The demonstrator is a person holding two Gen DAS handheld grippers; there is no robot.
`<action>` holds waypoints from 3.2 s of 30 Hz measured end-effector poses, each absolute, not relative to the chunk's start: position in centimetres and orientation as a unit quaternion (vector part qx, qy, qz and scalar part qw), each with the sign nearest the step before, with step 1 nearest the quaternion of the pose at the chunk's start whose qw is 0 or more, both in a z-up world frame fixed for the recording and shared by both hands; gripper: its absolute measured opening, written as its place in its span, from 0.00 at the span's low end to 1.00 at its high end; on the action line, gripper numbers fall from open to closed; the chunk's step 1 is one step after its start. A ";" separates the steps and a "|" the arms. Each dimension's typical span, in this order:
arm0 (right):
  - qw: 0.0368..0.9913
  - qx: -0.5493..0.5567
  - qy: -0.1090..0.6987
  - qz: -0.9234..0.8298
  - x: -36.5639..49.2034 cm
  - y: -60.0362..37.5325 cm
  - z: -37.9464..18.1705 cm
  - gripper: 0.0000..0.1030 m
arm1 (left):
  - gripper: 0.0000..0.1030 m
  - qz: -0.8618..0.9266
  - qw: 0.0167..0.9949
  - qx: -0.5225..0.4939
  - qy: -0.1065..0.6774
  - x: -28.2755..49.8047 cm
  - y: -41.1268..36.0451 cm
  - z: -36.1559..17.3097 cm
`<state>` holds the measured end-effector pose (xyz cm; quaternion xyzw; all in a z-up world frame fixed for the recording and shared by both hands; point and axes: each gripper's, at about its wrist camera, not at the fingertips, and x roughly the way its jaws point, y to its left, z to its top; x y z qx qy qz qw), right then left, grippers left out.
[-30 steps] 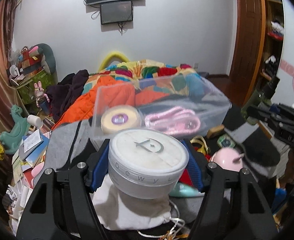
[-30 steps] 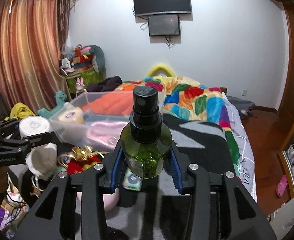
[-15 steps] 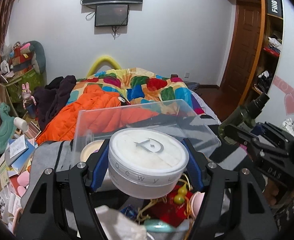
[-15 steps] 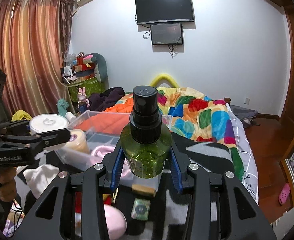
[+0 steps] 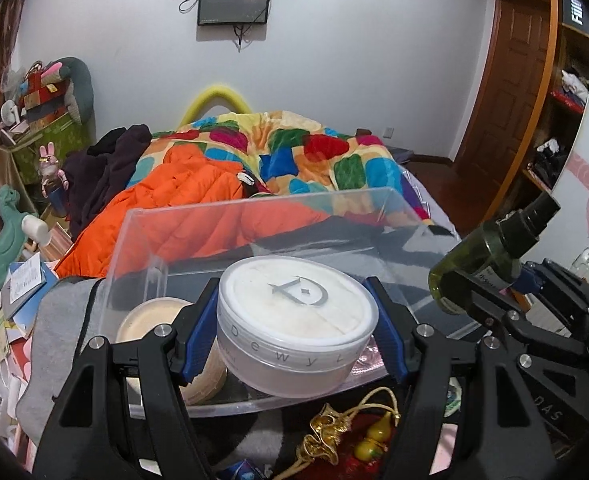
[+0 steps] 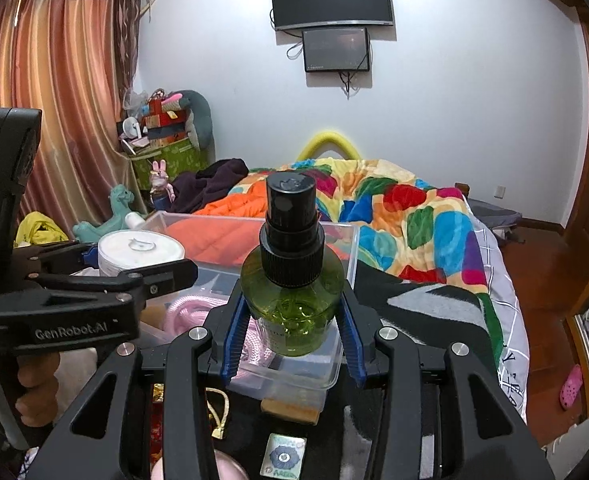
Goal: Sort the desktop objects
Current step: 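Carry the white jar with the left tool while the right tool carries the spray bottle to the box, then lower the jar and spray bottle into the clear box and open both tools, then grasp the white cloth bag with the left tool while the right tool grasps the pink bunny-lid container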
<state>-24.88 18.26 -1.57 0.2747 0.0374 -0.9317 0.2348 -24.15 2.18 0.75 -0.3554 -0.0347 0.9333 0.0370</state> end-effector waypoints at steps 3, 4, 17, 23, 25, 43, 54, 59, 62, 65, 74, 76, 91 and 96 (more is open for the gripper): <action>0.226 0.278 0.046 -0.932 -25.2 18.0 -2.2 0.37 | 0.67 0.935 0.041 -0.352 -0.023 -24.3 2.6 0.4; 0.226 0.281 0.046 -0.932 -25.3 18.0 -2.3 0.37 | 0.67 0.935 0.040 -0.352 -0.018 -24.3 2.8 0.4; 0.221 0.282 0.075 -0.931 -25.2 16.9 -3.0 0.37 | 0.67 0.920 0.074 -0.380 -0.056 -25.1 1.8 -1.2; 0.222 0.283 0.084 -0.929 -24.7 16.9 -3.0 0.37 | 0.67 0.921 0.074 -0.378 -0.060 -24.6 1.6 -1.0; 0.222 0.282 0.083 -0.930 -24.5 17.0 -2.9 0.37 | 0.67 0.921 0.075 -0.377 -0.059 -24.2 1.6 -0.8; 0.234 0.257 0.053 -0.936 -19.5 18.9 -0.6 0.55 | 0.73 0.935 0.050 -0.345 -0.059 -18.5 -0.5 3.1; 0.242 0.256 0.031 -0.935 -16.7 19.2 -0.9 0.56 | 0.88 0.945 0.002 -0.325 -0.026 -12.8 -2.2 2.6; 0.244 0.266 0.027 -0.932 -15.9 19.1 -2.0 0.61 | 0.91 0.938 -0.008 -0.346 -0.027 -11.8 -2.9 0.6; 0.244 0.274 0.025 -0.930 -15.5 19.0 -2.8 0.63 | 0.91 0.933 -0.005 -0.359 -0.023 -11.5 -2.9 -1.0; 0.248 0.287 0.023 -0.925 -15.2 18.9 -3.9 0.63 | 0.91 0.928 -0.005 -0.372 -0.018 -11.4 -2.9 -2.5; 0.254 0.333 0.021 -0.908 -15.2 18.3 -7.0 0.64 | 0.93 0.917 0.008 -0.394 -0.068 -11.2 -4.0 -5.3; 0.255 0.343 0.022 -0.904 -15.3 18.0 -7.7 0.63 | 0.93 0.914 0.015 -0.397 -0.081 -11.3 -4.1 -5.6; 0.265 0.361 -0.001 -0.894 -15.8 18.0 -9.2 0.58 | 0.91 0.925 0.000 -0.375 -0.058 -11.2 -2.1 -6.6; 0.262 0.357 -0.012 -0.897 -15.6 18.7 -8.7 0.58 | 0.64 0.932 0.009 -0.358 -0.055 -9.9 -1.2 -6.0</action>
